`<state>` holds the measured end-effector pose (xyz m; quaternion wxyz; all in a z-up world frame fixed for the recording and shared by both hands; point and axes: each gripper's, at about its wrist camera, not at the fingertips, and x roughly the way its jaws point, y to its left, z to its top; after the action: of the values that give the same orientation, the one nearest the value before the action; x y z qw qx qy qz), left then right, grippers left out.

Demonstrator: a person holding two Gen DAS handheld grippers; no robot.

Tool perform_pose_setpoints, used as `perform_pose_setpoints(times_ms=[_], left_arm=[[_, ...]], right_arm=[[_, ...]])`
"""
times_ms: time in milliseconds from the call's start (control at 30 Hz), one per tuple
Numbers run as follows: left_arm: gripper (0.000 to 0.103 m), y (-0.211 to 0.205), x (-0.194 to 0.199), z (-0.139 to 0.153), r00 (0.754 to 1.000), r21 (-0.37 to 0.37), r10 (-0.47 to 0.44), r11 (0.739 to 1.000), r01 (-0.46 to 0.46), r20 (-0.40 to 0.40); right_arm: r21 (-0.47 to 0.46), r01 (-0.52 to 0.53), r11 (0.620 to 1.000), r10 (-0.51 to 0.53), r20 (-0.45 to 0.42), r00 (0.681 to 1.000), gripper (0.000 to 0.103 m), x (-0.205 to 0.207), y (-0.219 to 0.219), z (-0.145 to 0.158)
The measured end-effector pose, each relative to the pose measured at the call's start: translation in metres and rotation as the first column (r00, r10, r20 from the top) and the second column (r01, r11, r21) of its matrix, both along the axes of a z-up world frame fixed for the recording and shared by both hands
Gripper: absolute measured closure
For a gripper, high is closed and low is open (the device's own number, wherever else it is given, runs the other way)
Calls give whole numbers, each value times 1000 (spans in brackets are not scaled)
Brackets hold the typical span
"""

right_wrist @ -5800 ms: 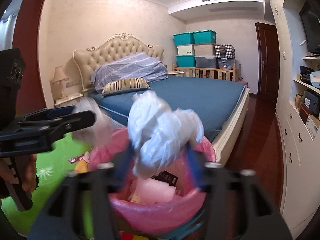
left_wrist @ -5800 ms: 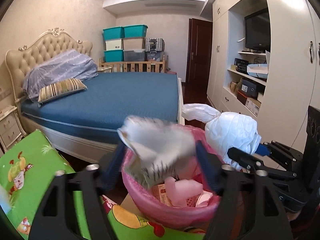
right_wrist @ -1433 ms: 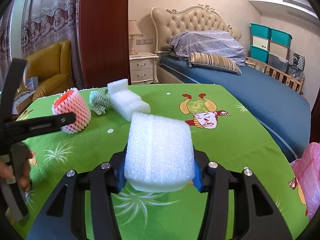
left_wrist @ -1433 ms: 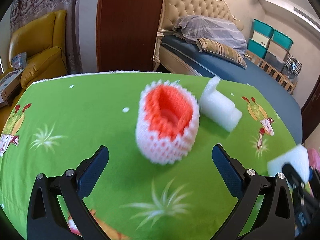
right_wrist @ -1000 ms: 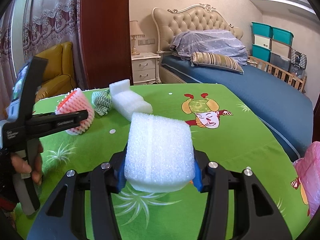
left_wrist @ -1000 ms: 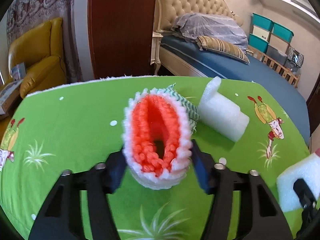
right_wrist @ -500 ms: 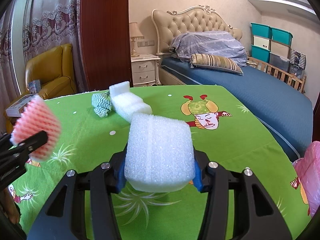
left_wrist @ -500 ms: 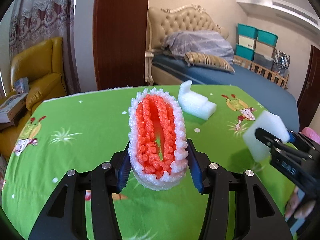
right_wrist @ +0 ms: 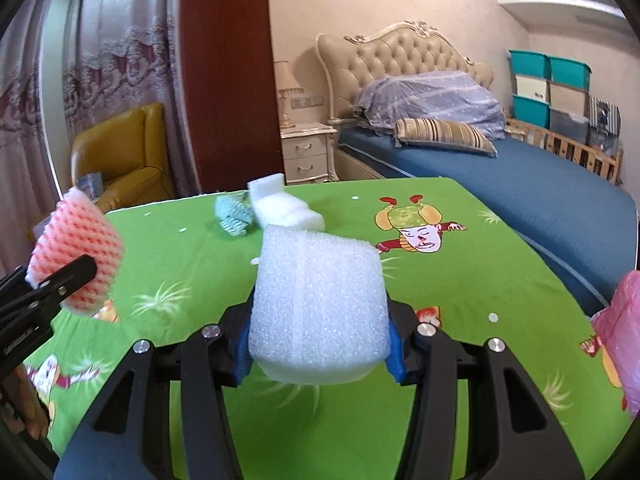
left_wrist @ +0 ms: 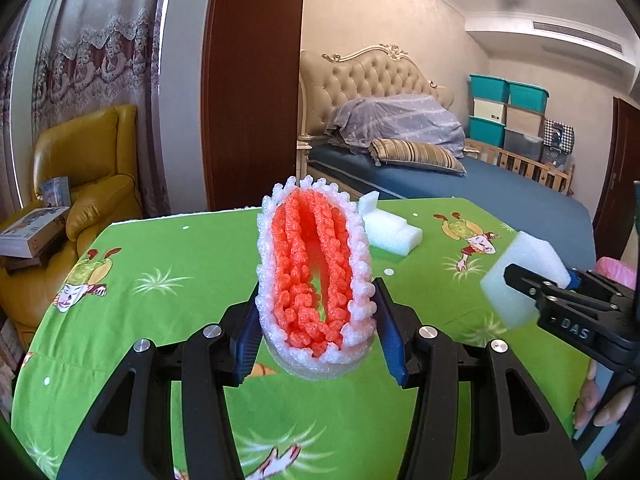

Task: Collect trash
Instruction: 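Carry the fruit net and foam block over the pink bin and open both tools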

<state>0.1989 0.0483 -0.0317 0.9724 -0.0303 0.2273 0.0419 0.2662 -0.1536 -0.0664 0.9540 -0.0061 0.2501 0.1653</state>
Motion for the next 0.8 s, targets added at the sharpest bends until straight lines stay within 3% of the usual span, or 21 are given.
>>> perform_pose_setpoints(times_ms=[333, 800], left_arm=[[55, -17, -22, -5, 999, 23, -35, 999, 35, -15], [55, -53, -33, -4, 994, 74, -104, 992, 105, -23]], right_arm=[[-52, -87, 995, 88, 32, 996, 53, -52, 4, 1], [-29, -65, 997, 67, 57, 996, 53, -81, -41, 9]])
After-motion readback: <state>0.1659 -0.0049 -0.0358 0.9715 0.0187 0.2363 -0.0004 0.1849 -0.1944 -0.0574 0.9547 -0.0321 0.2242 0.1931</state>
